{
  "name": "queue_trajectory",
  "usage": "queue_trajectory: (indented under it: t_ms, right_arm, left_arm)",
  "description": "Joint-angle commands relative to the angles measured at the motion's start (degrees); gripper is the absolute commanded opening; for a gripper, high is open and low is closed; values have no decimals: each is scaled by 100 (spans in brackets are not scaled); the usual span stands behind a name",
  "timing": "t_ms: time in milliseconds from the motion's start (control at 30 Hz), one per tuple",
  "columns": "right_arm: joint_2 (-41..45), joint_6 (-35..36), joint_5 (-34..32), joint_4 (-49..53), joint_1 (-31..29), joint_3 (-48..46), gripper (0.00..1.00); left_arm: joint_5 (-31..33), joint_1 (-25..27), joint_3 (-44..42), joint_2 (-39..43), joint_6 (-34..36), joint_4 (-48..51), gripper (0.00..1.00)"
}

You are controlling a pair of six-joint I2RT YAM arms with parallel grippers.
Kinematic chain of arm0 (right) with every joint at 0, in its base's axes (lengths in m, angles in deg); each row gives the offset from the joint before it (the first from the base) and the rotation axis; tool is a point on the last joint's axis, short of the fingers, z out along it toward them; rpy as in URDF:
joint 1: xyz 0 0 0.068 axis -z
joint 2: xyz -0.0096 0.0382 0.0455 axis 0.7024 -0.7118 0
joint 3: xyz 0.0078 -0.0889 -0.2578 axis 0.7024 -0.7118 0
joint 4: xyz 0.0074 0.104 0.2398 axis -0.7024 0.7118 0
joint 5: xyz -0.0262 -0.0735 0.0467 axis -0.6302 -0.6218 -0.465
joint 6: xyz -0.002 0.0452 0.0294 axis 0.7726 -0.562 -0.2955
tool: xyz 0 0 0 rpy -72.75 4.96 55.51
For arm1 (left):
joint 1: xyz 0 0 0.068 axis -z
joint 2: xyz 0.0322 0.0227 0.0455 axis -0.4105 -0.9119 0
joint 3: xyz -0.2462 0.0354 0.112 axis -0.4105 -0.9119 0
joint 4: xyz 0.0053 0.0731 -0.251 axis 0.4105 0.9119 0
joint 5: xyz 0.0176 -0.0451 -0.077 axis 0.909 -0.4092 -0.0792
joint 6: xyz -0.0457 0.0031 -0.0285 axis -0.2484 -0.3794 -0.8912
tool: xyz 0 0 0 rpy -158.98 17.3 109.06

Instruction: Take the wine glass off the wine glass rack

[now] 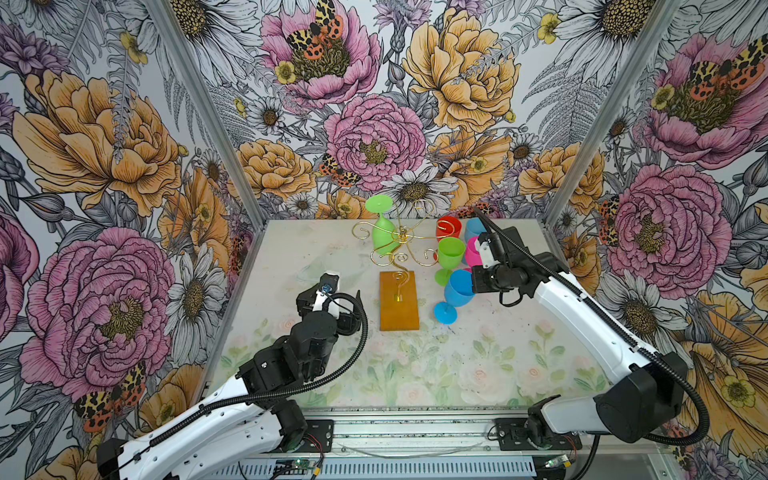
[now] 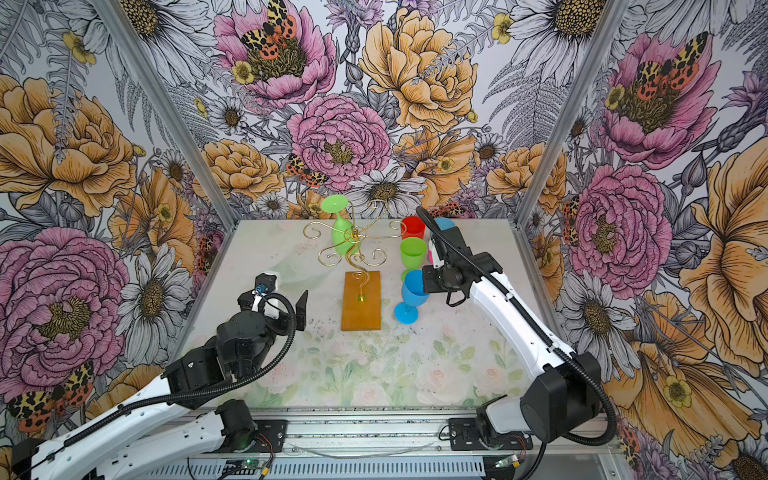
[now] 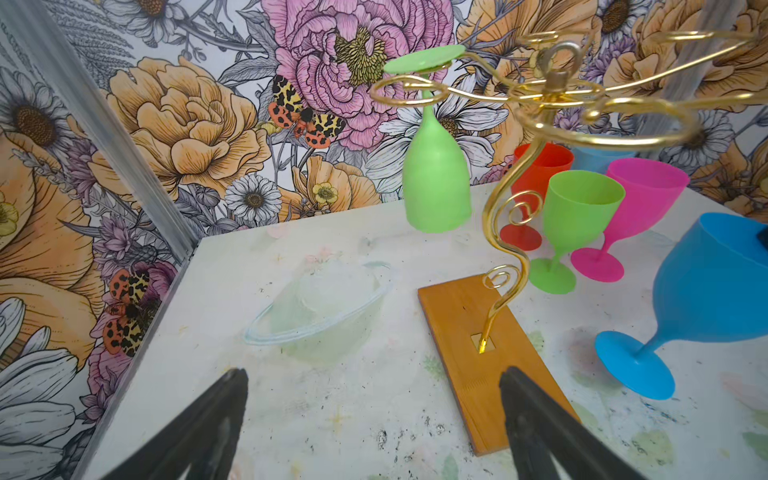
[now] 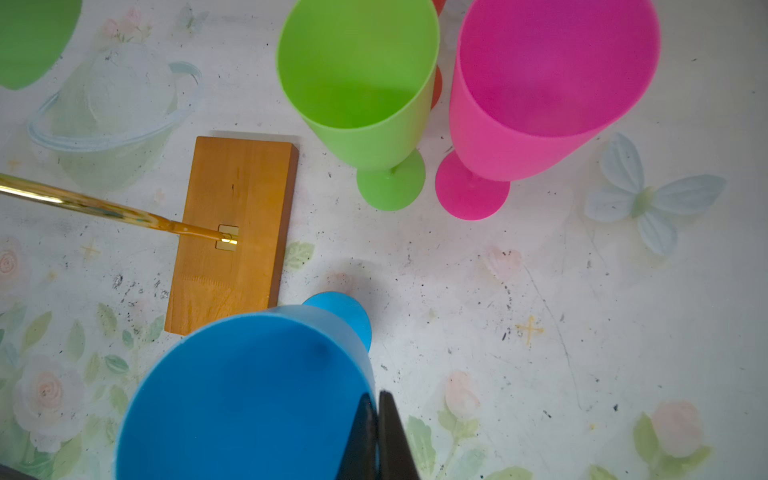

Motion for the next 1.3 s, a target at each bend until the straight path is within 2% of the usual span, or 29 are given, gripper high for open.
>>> queue_trajectory:
  t_ms: [0,233,400,633,1267]
  right_arm:
    - [-110,7,-525,-147,14,280,0]
    - [-358,-90,-854,-307,0,355,0]
    - [-568,-73,-962,-395,-5,382,0]
    - [-822,-90,-957,-474,-28,483,0]
    - [-1350,-86,-957,-518,-144,738,0]
  left_arm:
    - [-795,-515,-90,-59,-432,160,97]
    - [-1860,-1662,-23,-321,-521,226,99]
    - [-2208,-2099,69,-509,-573,244,99]
    - [-2258,-2324,68,-620,-669,236,99]
    - [-2337,-2380,87,-596,-631,234,99]
